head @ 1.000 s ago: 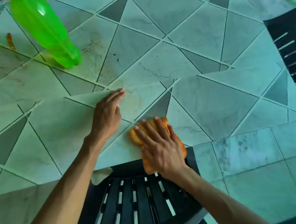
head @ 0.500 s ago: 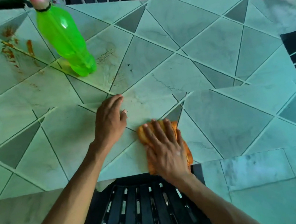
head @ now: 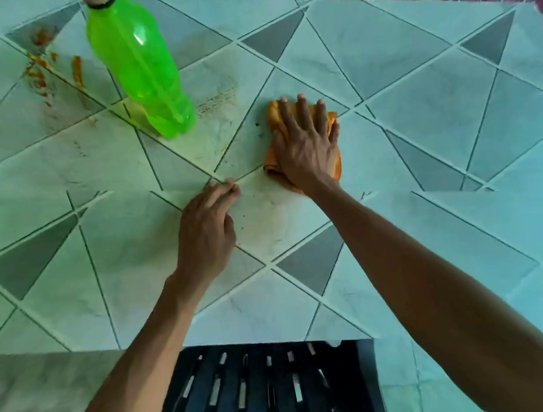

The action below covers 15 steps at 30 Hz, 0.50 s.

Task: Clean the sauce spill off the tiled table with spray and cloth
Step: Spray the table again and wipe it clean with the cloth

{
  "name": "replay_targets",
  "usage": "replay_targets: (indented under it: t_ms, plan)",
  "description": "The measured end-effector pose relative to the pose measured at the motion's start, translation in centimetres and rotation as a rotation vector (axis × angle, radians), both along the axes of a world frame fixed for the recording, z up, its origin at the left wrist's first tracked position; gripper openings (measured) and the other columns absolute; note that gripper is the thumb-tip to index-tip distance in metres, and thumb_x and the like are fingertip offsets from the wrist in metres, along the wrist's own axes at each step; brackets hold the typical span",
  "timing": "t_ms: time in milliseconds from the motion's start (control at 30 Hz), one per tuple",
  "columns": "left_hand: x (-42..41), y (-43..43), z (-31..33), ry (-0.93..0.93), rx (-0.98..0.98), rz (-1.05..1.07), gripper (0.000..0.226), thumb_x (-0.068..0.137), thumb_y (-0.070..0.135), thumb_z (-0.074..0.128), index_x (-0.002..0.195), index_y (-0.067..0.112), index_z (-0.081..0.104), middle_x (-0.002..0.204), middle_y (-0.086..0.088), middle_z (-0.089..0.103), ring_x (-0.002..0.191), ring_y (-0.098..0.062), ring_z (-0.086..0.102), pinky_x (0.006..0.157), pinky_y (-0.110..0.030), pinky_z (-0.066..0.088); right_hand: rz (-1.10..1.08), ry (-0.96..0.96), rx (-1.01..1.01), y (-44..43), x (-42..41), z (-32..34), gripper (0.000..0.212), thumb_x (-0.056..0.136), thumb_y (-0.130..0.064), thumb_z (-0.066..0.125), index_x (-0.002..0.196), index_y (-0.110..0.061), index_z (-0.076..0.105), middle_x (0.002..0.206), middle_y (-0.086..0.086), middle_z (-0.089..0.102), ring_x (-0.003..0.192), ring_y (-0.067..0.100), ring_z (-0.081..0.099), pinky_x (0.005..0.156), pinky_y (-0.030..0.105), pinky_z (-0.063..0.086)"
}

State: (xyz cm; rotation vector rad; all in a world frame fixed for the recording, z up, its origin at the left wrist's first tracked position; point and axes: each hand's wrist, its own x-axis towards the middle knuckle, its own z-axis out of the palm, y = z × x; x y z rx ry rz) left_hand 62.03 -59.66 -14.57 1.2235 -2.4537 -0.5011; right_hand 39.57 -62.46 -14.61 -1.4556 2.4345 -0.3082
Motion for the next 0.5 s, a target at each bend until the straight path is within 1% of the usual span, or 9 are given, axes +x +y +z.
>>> replay_targets:
  t_ms: [67, 133, 233, 300, 400, 467, 500]
  plan:
    - [0.0, 0.0, 0.0, -0.006, 0.005, -0.005, 0.055, 0.08, -0.001, 0.044, 0.13, 0.011, 0.061, 0.139, 0.0, 0.056, 0.131, -0.023, 0.05, 0.109, -0.039, 0.041, 0.058, 0.053, -0.011, 4.2, 2.3, 0.0, 0.063, 0.099, -0.053, 0.032, 0.158, -0.038, 0.016, 0.168, -0.003, 0.012, 0.155, 0.031, 0.001, 0.119, 0.06, 0.015]
    - [-0.1, 0.0, 0.0, -0.033, 0.018, 0.004, 0.056, 0.078, -0.005, 0.048, 0.13, 0.01, 0.061, 0.139, -0.001, 0.056, 0.13, -0.024, 0.051, 0.108, -0.04, 0.042, 0.144, 0.102, -0.016, 11.1, 6.0, 0.2, 0.067, 0.097, -0.051, 0.037, 0.158, -0.038, 0.013, 0.168, -0.001, 0.011, 0.154, 0.033, 0.002, 0.119, 0.059, 0.017]
    - [-0.6, 0.1, 0.2, -0.042, 0.053, 0.036, 0.056, 0.077, -0.009, 0.05, 0.129, 0.008, 0.062, 0.139, -0.003, 0.056, 0.129, -0.024, 0.051, 0.11, -0.04, 0.041, 0.235, 0.078, 0.017, 20.6, 11.2, 0.7, 0.069, 0.098, -0.05, 0.038, 0.159, -0.036, 0.01, 0.168, -0.001, 0.007, 0.155, 0.033, -0.001, 0.119, 0.058, 0.019]
    - [-0.7, 0.4, 0.5, -0.048, 0.068, 0.055, 0.056, 0.078, -0.01, 0.051, 0.129, 0.008, 0.062, 0.139, -0.002, 0.056, 0.129, -0.023, 0.051, 0.111, -0.038, 0.039, 0.261, 0.057, 0.016, 24.1, 12.7, 0.8, 0.067, 0.099, -0.049, 0.039, 0.159, -0.035, 0.013, 0.168, -0.002, 0.009, 0.155, 0.031, 0.002, 0.118, 0.057, 0.023]
    - [-0.9, 0.6, 0.7, -0.06, 0.079, 0.065, 0.056, 0.079, -0.009, 0.052, 0.131, 0.009, 0.06, 0.141, -0.001, 0.055, 0.131, -0.022, 0.049, 0.113, -0.036, 0.037, 0.329, 0.059, 0.028, 24.3, 11.6, 1.2, 0.066, 0.101, -0.051, 0.041, 0.159, -0.035, 0.014, 0.168, -0.004, 0.011, 0.155, 0.03, 0.005, 0.118, 0.056, 0.025]
    - [-0.8, 0.5, 0.7, -0.063, 0.086, 0.063, 0.056, 0.079, -0.008, 0.051, 0.132, 0.01, 0.06, 0.141, 0.0, 0.054, 0.132, -0.021, 0.048, 0.114, -0.033, 0.035, 0.344, 0.069, 0.043, 21.6, 9.4, 1.1, 0.069, 0.098, -0.05, 0.04, 0.159, -0.035, 0.012, 0.168, -0.002, 0.011, 0.155, 0.032, 0.004, 0.119, 0.058, 0.022]
    - [-0.8, 0.4, 0.6, -0.058, 0.081, 0.066, 0.057, 0.079, -0.008, 0.049, 0.132, 0.01, 0.06, 0.141, 0.0, 0.055, 0.132, -0.021, 0.048, 0.114, -0.032, 0.034, 0.302, 0.073, 0.032, 19.3, 7.6, 0.9, 0.068, 0.097, -0.05, 0.036, 0.159, -0.035, 0.013, 0.168, -0.002, 0.013, 0.154, 0.033, 0.005, 0.119, 0.059, 0.02]
